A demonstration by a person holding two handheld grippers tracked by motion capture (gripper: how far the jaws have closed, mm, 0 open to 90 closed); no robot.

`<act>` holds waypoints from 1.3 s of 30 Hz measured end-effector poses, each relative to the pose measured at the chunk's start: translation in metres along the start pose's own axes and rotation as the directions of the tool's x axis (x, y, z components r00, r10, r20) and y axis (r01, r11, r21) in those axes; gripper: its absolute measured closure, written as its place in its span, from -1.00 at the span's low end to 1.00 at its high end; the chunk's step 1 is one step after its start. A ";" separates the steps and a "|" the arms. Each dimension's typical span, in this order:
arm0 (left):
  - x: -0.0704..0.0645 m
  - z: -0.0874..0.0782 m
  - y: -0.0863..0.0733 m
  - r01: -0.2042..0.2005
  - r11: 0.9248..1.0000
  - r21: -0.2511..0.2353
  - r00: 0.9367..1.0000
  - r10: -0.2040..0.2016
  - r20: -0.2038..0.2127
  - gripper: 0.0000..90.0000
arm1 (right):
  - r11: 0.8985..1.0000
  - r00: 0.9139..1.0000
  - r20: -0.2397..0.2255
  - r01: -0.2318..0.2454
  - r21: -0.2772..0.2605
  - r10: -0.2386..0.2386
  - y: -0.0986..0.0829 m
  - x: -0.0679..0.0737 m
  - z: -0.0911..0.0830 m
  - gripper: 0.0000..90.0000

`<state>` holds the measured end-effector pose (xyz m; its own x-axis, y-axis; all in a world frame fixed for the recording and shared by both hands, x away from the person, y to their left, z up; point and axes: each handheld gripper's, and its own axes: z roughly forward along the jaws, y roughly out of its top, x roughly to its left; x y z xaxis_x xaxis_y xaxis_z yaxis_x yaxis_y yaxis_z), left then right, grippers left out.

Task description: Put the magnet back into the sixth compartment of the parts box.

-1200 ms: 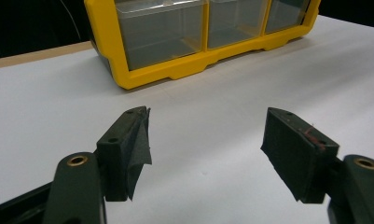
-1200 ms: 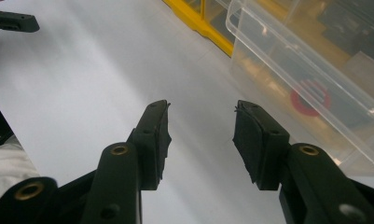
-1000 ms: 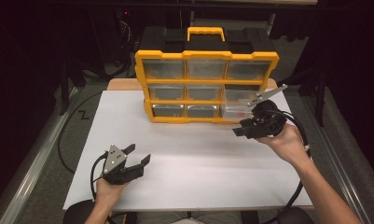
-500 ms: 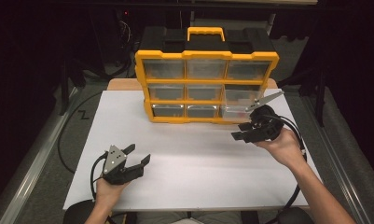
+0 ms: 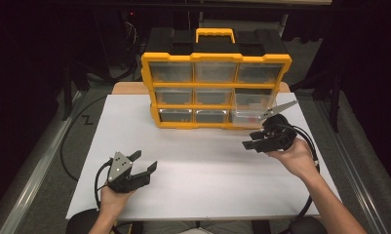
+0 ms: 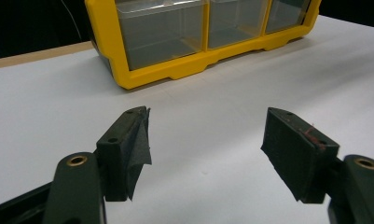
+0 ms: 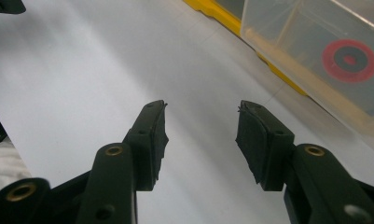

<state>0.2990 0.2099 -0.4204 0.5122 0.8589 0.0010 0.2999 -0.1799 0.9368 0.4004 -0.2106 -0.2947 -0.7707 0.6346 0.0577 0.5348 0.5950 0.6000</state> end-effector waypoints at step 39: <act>0.000 0.000 0.000 0.000 1.000 0.001 1.000 0.000 -0.003 -0.29 | 0.998 0.999 0.005 -0.045 -0.034 0.045 -0.031 -0.007 0.016 0.16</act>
<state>0.2991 0.2099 -0.4204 0.5100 0.8602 0.0016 0.3007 -0.1801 0.9366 0.3950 -0.2254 -0.3268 -0.7441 0.6631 0.0811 0.5569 0.5488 0.6234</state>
